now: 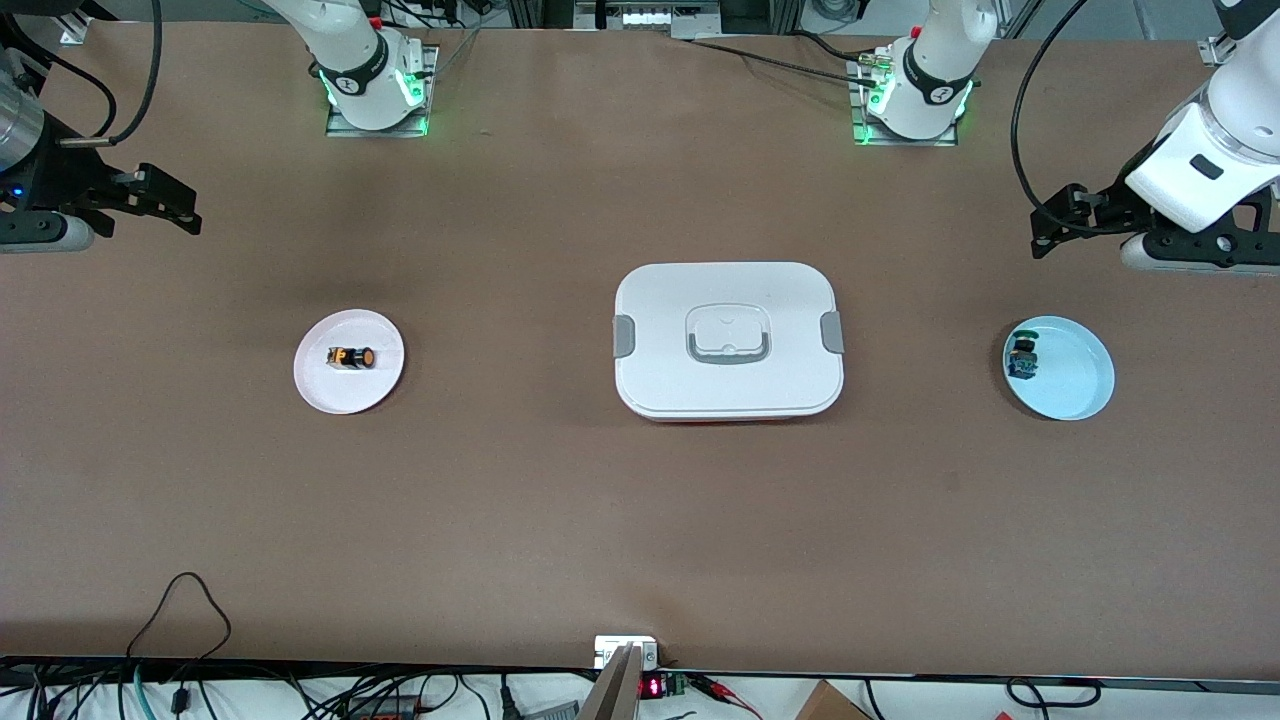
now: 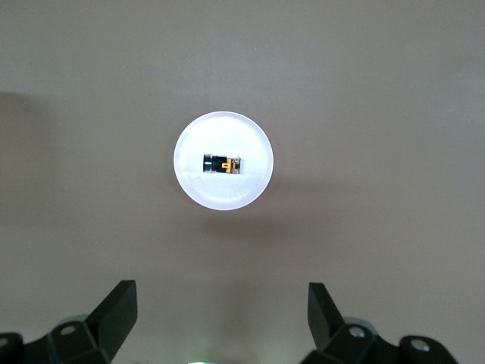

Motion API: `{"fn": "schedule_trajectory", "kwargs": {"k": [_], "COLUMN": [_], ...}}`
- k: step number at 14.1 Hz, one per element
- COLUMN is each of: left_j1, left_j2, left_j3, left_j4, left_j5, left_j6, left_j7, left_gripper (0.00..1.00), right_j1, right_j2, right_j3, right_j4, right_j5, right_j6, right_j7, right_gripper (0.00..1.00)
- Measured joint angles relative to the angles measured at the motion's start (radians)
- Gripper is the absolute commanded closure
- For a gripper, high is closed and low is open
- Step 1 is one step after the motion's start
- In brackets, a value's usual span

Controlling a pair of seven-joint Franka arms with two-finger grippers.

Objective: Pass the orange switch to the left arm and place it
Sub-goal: 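Move the right gripper toward the white plate with the orange switch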

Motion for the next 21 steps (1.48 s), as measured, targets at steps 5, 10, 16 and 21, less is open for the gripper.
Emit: {"fn": "schedule_trajectory", "kwargs": {"k": [5,10,16,21], "left_j1": [0.0,0.0,0.0,0.0], "left_j2": [0.0,0.0,0.0,0.0], "left_j3": [0.0,0.0,0.0,0.0], "left_j4": [0.0,0.0,0.0,0.0], "left_j5": [0.0,0.0,0.0,0.0], "left_j6": [0.0,0.0,0.0,0.0], "left_j7": [0.0,0.0,0.0,0.0], "left_gripper": [0.0,0.0,0.0,0.0], "right_j1": [0.0,-0.003,-0.012,-0.011], "right_j2": [0.0,0.026,0.098,0.153], "right_j3": [0.0,-0.005,-0.008,-0.007], "right_j4": [0.0,0.0,0.0,0.0], "right_j5": [0.0,0.0,-0.001,-0.003], "right_j6": [-0.006,-0.008,-0.004,0.075], "right_j7": [0.0,0.0,0.0,0.0], "right_gripper": [0.0,0.0,0.0,0.0]}}
